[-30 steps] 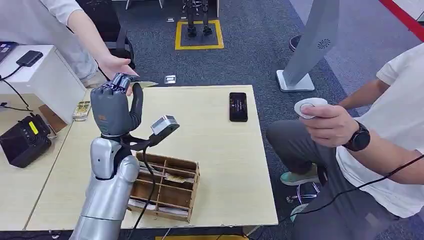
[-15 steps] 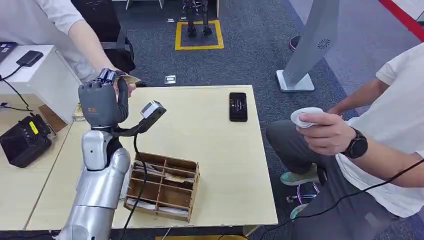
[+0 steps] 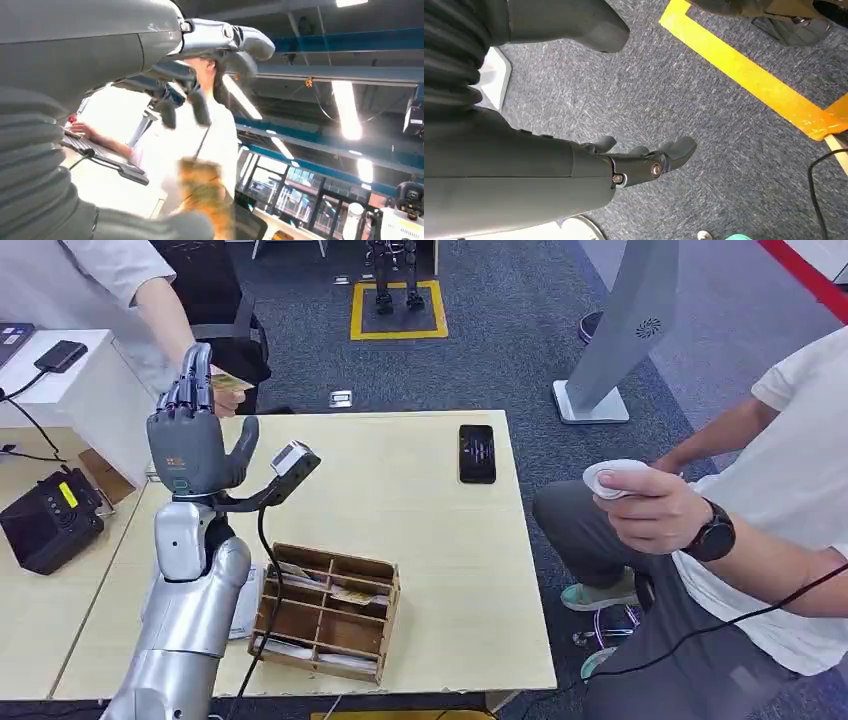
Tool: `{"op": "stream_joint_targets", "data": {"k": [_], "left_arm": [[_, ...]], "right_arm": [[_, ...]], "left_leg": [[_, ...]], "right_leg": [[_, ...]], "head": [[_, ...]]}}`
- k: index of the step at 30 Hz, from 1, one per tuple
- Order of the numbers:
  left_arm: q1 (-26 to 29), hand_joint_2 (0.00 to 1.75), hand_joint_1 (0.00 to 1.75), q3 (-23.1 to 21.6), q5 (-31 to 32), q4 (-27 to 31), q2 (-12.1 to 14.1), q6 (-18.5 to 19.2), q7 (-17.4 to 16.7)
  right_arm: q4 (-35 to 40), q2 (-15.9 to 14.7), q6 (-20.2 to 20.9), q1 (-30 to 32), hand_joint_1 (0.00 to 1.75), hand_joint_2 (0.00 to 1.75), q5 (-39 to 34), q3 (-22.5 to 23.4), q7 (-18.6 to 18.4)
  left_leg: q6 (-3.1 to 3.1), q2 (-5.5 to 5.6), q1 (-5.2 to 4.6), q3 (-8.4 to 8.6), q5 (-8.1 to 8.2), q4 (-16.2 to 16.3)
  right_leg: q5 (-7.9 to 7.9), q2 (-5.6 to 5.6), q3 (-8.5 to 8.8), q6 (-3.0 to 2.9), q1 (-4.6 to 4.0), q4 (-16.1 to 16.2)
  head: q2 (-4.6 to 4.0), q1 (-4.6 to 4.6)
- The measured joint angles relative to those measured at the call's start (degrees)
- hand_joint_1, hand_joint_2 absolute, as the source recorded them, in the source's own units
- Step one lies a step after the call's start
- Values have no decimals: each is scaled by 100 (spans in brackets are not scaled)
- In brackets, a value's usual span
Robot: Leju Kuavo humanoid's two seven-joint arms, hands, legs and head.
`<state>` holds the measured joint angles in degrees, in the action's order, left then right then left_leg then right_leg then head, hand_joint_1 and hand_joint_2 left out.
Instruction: Pass the card to the sensor for recognition and then transmit it.
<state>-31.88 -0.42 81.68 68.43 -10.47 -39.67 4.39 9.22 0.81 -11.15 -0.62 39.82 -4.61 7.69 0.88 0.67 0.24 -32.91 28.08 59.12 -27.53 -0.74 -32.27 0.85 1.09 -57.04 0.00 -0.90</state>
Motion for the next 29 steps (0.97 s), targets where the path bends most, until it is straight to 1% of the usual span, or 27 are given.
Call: {"op": "stream_joint_targets", "data": {"k": [2,7,14,16,18,20,22,23,24,26,27,29], "left_arm": [[0,175,0,2,-11,0,2,0,9],[1,175,0,9,-326,-35,-17,0,253],[-1,175,0,85,-356,-79,-66,0,411],[3,175,0,87,-551,-103,-77,0,569],[16,175,0,87,-1049,-146,-155,0,908],[48,175,0,83,-1700,-223,-238,0,1163],[122,175,0,-93,-2419,-319,-297,4,1189],[225,175,0,-328,-2861,-319,-291,0,1171],[347,175,0,-497,-3085,-286,-280,-2,1158],[625,175,0,-982,-3435,-161,-247,0,1139],[741,175,0,-1224,-3673,-89,-221,26,1187],[955,175,0,-1621,-4121,79,-154,210,1355]], "right_arm": [[0,0,0,0,0,175,4,0,13],[0,-6,0,-3,0,175,39,0,15],[0,-17,0,-3,0,175,55,0,17],[0,-17,2,-3,0,175,57,0,4],[0,-20,2,-2,0,175,57,0,-37],[0,-20,0,-4,0,175,55,0,-33],[0,-20,-4,-1,0,175,44,7,-13],[0,-20,-7,2,0,175,39,9,11],[0,-20,-7,5,0,175,39,13,15],[-2,-20,-13,10,0,175,37,26,22],[-2,-20,-17,11,0,175,35,33,22],[-2,-20,-26,28,0,175,20,50,39]], "left_leg": [[0,0,0,0,0,0],[0,0,0,0,0,0],[0,0,0,0,0,0],[0,0,0,1,0,0],[0,2,0,0,0,0],[0,-1,-1,1,1,0],[1,-1,-2,1,1,0],[2,-1,-2,1,2,0],[3,0,-2,0,3,0],[4,1,-2,-1,6,0],[3,0,-2,-1,7,0],[5,-1,-2,-1,10,0]], "right_leg": [[0,0,0,0,0,0],[0,0,0,0,0,0],[0,0,-1,0,0,0],[0,0,-1,0,0,0],[0,3,-1,0,0,1],[0,1,-1,0,0,1],[0,-1,-2,0,1,1],[0,0,-1,0,1,1],[-1,1,-1,0,1,2],[-2,1,-2,1,1,2],[-3,0,-2,2,1,2],[-6,0,-2,4,1,3]], "head": [[0,0],[0,0],[0,0],[0,-2],[0,0],[0,0],[0,0],[0,0],[0,-2],[0,2],[0,-2],[0,0]]}}
